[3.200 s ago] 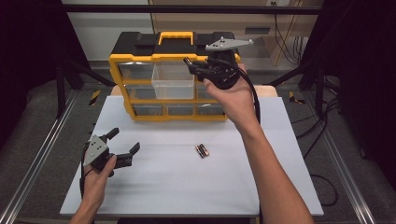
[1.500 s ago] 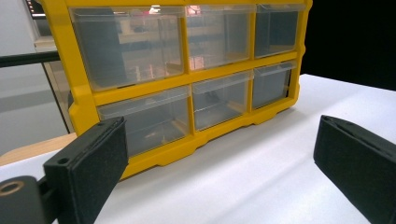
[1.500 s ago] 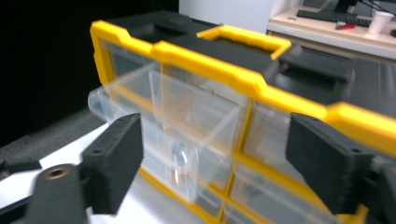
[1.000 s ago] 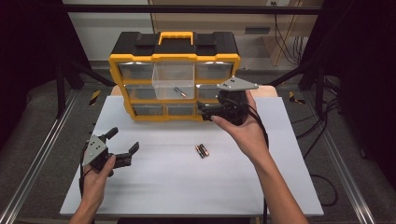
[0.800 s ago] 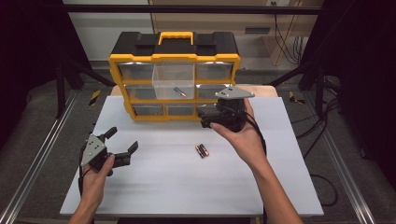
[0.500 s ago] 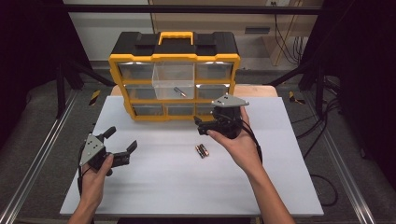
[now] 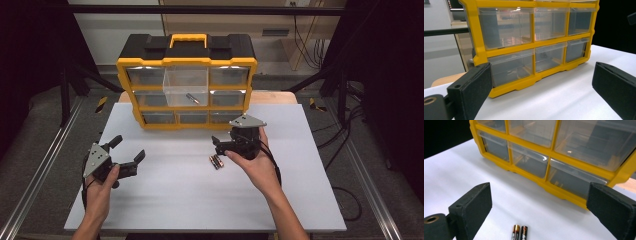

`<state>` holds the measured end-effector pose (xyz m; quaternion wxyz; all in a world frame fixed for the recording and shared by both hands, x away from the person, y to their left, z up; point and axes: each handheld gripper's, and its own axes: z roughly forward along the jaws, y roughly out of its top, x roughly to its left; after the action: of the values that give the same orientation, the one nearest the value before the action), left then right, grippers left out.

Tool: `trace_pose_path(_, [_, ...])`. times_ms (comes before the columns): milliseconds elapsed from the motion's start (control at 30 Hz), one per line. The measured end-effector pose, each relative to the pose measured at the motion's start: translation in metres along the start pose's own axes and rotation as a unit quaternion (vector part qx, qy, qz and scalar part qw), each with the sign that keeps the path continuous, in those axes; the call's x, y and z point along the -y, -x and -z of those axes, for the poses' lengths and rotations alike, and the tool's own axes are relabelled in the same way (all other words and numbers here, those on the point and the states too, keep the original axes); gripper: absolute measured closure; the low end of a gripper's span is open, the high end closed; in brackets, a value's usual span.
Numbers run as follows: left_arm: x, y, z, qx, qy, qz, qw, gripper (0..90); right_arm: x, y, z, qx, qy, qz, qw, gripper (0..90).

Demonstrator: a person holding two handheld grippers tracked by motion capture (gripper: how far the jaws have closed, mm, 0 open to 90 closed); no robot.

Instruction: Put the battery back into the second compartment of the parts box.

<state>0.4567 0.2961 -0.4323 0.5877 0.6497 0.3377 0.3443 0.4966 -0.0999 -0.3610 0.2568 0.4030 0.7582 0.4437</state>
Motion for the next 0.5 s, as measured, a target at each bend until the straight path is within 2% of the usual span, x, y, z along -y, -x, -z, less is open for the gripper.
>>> trace_pose_path(100, [0.000, 0.000, 0.000, -0.001, -0.001, 0.000, 1.0000, 2.5, 0.006, 0.000, -0.002, -0.002, -0.003, 0.002, 1.0000, 6.8])
trace_pose_path(200, [0.000, 0.000, 0.000, -0.001, -0.001, 0.000, 1.0000, 2.5, 0.012, -0.001, -0.005, -0.006, -0.010, -0.007, 0.9999, 6.8])
trace_pose_path(333, [0.000, 0.000, 0.000, 0.001, 0.001, -0.001, 1.0000, 2.5, 0.019, -0.001, -0.011, -0.008, -0.021, 0.005, 0.9997, 6.4])
trace_pose_path(500, [0.000, 0.001, -0.002, 0.002, 0.000, -0.002, 1.0000, 2.5, 0.026, 0.000, -0.015, -0.008, -0.032, 0.008, 0.9994, 6.3])
